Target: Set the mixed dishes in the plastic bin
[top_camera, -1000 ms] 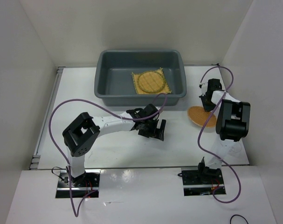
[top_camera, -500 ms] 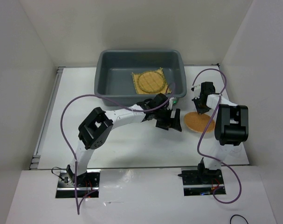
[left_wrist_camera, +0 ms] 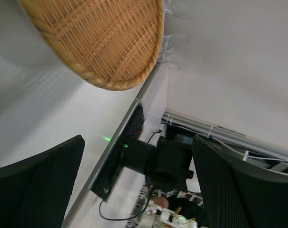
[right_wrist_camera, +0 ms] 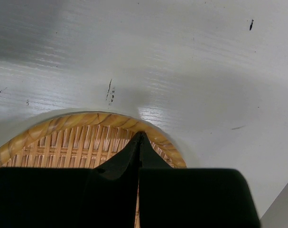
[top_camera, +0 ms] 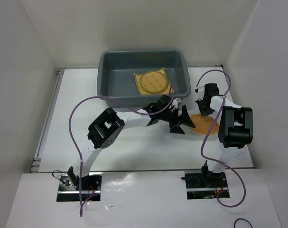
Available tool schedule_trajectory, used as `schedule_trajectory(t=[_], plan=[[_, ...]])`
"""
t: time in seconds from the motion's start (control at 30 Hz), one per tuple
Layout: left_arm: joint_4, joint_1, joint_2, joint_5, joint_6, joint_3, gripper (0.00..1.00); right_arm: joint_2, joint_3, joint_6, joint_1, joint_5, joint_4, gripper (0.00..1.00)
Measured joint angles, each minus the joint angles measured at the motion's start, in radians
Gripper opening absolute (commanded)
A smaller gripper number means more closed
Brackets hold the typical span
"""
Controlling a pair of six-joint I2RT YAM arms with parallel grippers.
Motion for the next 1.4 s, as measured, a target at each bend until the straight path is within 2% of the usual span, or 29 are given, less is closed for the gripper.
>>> schedule_trajectory(t=[0.23, 0.43, 0.6, 0.8, 1.0, 1.2, 1.27, 1.4], plan=[[0.077, -0.011, 0.056, 0.015, -0.185, 0.002, 1.0, 0.0, 0.0, 0.006, 0.0, -0.004, 0.001, 0.0], [0.008, -0.018, 0.086, -0.008, -0.32, 0.022, 1.0, 0.0, 0.0, 0.018, 0.0, -0.014, 0.003, 0.0], [-0.103, -0.033, 0.089, -0.078, -0.474, 0.046, 1.0, 0.0, 0.0, 0.028, 0.0, -0.026, 0.007, 0.0], [-0.138, -0.079, 0.084, -0.234, -0.636, 0.042, 1.0, 0.0, 0.0, 0.037, 0.0, -0.047, 0.013, 0.0], [-0.128, -0.14, 0.074, -0.35, -0.7, 0.02, 1.0, 0.0, -0.005, 0.061, 0.0, -0.075, 0.033, 0.0], [-0.089, -0.145, 0.088, -0.432, -0.719, 0.035, 1.0, -0.008, -0.017, 0.071, 0.0, -0.093, 0.054, 0.0], [-0.067, -0.144, 0.093, -0.457, -0.723, 0.035, 0.98, -0.008, -0.019, 0.074, 0.0, -0.097, 0.056, 0.0], [-0.039, -0.14, 0.12, -0.502, -0.727, 0.057, 0.84, -0.014, -0.029, 0.077, 0.0, -0.104, 0.069, 0.0]])
